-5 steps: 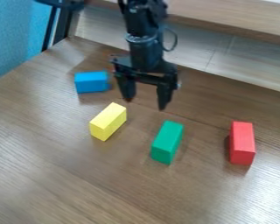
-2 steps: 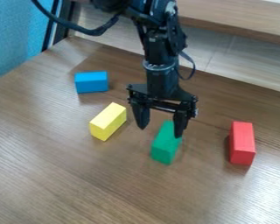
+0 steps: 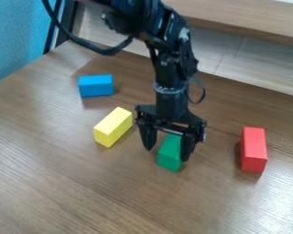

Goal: Put the green rectangle on top of the yellow rectangle.

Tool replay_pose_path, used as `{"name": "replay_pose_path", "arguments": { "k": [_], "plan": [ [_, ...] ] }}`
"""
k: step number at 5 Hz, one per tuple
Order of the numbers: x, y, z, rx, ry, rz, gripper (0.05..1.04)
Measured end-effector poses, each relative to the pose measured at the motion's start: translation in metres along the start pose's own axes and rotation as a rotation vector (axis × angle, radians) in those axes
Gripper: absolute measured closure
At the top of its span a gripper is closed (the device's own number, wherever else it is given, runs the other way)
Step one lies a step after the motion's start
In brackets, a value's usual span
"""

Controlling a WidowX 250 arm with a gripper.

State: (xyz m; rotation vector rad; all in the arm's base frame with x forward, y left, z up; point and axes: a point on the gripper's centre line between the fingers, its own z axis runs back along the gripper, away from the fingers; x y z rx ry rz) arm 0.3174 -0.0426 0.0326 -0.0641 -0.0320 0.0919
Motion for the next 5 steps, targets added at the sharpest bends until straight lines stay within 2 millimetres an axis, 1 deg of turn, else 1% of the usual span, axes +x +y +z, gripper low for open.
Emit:
{"name": "replay_pose_path", "arguments": {
  "k": [1, 2, 3, 4, 5],
  "plan": [
    [-0.003, -0.003, -0.007, 0.007, -0.01, 0.016, 0.392],
    [-0.004, -0.006, -0.007, -0.004, -0.015, 0.001, 0.485],
    [-0.005, 0.001, 0.012, -0.029, -0.039, 0.011, 0.485],
    [-0.007, 0.034, 0.042, -0.039, -0.093, 0.076, 0.485],
    [-0.011, 0.053, 0.054, -0.041, -0.097, 0.107, 0.485]
  ]
}}
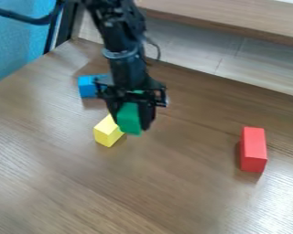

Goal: Put the green rectangle on top of the yellow rectangle.

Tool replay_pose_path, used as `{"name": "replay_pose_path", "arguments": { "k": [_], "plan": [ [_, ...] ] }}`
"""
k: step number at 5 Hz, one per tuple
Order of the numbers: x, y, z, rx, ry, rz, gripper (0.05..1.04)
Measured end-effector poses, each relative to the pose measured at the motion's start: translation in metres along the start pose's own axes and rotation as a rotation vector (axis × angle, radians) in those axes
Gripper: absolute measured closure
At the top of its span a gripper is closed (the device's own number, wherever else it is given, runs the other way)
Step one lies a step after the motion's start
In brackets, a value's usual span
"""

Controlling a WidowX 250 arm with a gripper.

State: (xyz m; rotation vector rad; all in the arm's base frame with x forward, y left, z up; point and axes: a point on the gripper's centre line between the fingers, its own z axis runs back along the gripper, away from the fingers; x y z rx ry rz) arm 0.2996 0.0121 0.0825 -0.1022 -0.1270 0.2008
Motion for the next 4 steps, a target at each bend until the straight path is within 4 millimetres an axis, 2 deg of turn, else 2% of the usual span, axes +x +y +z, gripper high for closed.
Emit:
{"name": "replay_pose_path", "arguments": {
  "k": [1, 3, 4],
  "plan": [
    [0.001, 0.032, 0.004, 0.035, 0.007, 0.065, 0.485],
    [-0.002, 0.051, -0.009, 0.078, 0.053, 0.077, 0.485],
    [0.0, 0.052, -0.018, 0.08, 0.064, 0.072, 0.485]
  ]
}}
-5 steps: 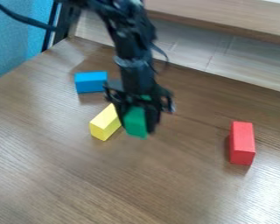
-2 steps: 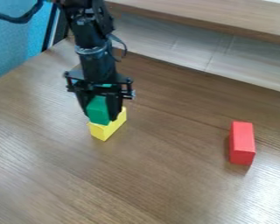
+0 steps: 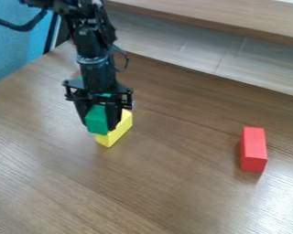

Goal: Put the green rectangle on top of the yellow rectangle.

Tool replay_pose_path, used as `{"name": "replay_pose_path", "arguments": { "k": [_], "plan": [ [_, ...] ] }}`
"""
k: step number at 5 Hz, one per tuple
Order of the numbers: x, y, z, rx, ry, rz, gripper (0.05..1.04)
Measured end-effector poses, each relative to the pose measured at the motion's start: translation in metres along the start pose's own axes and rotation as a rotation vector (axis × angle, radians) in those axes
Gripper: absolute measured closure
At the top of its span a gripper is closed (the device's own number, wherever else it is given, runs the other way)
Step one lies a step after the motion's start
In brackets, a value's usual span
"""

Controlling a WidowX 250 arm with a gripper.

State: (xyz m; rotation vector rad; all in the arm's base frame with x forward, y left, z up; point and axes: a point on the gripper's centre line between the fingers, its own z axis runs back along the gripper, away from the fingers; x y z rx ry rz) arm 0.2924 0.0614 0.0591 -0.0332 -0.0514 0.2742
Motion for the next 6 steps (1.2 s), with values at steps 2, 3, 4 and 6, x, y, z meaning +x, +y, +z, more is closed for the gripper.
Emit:
{"name": "replay_pose_path", "arguments": {
  "k": [2, 3, 4, 6],
  "plan": [
    [0.008, -0.008, -0.005, 0.003, 0.002, -0.01, 0.435],
    [0.008, -0.009, -0.008, 0.0, 0.015, -0.015, 0.146],
    [0.008, -0.009, -0.006, 0.0, 0.02, -0.012, 0.081],
    [0.014, -0.012, 0.02, -0.019, -0.037, -0.019, 0.084]
  ]
}}
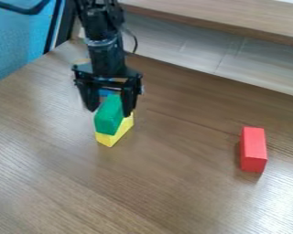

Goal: Put the green rectangle on top of the yellow rectangle.

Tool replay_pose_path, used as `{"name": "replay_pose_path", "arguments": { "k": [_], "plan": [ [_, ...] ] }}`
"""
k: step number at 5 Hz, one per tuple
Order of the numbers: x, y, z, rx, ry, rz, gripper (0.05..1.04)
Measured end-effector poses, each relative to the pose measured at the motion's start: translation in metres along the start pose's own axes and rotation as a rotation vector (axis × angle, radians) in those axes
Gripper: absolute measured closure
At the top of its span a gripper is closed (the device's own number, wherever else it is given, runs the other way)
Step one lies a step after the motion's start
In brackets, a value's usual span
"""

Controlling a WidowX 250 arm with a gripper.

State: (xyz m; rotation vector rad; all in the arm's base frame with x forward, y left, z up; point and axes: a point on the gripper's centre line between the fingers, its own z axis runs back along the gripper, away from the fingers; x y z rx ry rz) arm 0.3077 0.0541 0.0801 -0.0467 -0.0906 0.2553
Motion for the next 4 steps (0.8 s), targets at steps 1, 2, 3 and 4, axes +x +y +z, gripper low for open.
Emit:
{"name": "replay_pose_path", "arguments": {
  "k": [1, 2, 3, 4],
  "plan": [
    [0.003, 0.0, 0.018, 0.0, -0.034, 0.009, 0.084],
    [0.013, -0.006, 0.035, 0.002, -0.071, -0.023, 0.084],
    [0.024, -0.033, 0.045, -0.001, -0.092, -0.107, 0.084],
    [0.034, -0.058, 0.035, 0.002, -0.06, -0.204, 0.084]
  ]
}}
